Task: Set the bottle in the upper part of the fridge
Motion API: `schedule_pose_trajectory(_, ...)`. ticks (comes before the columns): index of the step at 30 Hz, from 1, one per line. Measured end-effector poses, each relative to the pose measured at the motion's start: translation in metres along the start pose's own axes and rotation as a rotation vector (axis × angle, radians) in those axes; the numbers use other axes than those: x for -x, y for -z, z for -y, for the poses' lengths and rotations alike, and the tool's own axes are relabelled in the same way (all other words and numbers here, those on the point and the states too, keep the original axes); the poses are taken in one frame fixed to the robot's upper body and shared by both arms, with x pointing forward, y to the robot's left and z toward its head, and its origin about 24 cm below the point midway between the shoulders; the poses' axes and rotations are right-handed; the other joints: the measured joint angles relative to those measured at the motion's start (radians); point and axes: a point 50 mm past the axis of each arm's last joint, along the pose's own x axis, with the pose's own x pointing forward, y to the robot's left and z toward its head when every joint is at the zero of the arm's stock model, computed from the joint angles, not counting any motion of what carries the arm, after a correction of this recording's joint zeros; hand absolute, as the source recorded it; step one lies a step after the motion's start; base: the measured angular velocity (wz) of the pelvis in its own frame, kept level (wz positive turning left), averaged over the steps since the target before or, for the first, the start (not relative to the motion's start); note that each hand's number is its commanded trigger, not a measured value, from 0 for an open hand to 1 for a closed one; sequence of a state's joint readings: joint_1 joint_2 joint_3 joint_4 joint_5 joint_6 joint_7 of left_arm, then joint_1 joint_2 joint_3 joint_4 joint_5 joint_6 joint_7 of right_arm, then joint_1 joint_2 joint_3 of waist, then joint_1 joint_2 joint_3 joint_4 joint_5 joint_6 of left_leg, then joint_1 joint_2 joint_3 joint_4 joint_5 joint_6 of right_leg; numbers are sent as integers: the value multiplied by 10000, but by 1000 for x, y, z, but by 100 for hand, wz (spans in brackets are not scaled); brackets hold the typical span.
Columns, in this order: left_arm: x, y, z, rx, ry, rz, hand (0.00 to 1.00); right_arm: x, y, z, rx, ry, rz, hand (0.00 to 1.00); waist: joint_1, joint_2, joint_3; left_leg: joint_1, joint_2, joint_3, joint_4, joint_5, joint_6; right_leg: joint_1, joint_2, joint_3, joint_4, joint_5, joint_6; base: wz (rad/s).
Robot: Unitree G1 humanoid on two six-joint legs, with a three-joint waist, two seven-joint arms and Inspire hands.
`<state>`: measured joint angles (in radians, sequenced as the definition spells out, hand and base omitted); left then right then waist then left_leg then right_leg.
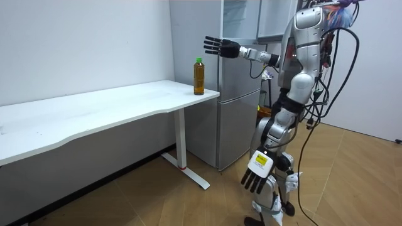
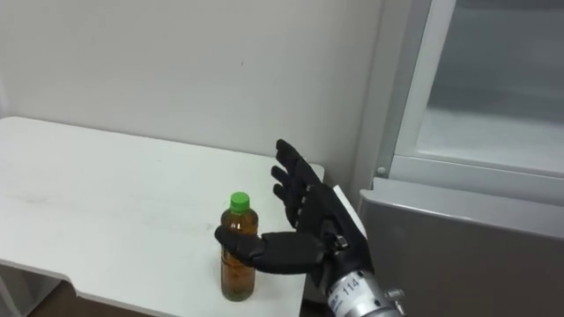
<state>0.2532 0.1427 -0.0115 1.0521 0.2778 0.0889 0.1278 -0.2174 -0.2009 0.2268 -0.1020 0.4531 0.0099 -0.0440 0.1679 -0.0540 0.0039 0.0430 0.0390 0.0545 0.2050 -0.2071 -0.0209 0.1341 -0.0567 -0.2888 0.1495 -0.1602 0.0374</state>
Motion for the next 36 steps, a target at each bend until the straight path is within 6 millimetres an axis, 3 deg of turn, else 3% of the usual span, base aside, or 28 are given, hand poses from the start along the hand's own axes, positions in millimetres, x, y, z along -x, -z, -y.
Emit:
schedule_pose_trajectory(5, 0, -1, 3, 82, 211, -130, 0, -1, -1, 6, -39, 499, 44, 0, 16, 19, 15, -91, -6, -87, 2, 2, 1, -41, -1, -153, 1, 0, 0, 7)
schedule_pose_trajectory(11, 0, -2, 5, -122, 345, -189, 0, -18, 2, 10, 42, 667, -164, 0, 48, 27, 83, -134, -39, -274, 17, 12, 5, -7, -2, -178, -2, -1, 2, 10)
schedule_pose_trajectory(15, 0, -1, 5, -226, 277, -284, 0, -20, 17, 18, 128, 1031, -859, 0, 251, 16, 104, -58, -80, -330, 17, 30, 24, 63, -36, -199, -8, -4, 7, 4)
schedule_pose_trajectory(20, 0, -1, 6, -228, 272, -365, 0, -18, 31, 20, 198, 1140, -1480, 0, 333, 13, 106, -69, -171, -428, 15, 58, 73, 67, -120, -231, -8, -22, 35, 7)
schedule_pose_trajectory(30, 0, -8, 3, -186, 275, -81, 0, -20, 34, 18, 221, 1052, -1635, 0, 605, -16, 86, -273, -194, -625, 98, 65, 81, 71, -136, -692, -6, -27, 43, 6)
schedule_pose_trajectory(36, 0, -10, 1, -192, 350, 36, 0, -21, 39, 22, 361, 1392, -1887, 0, 704, -67, 58, -336, -197, -650, 148, 67, 80, 62, -137, -738, -3, -27, 43, 2)
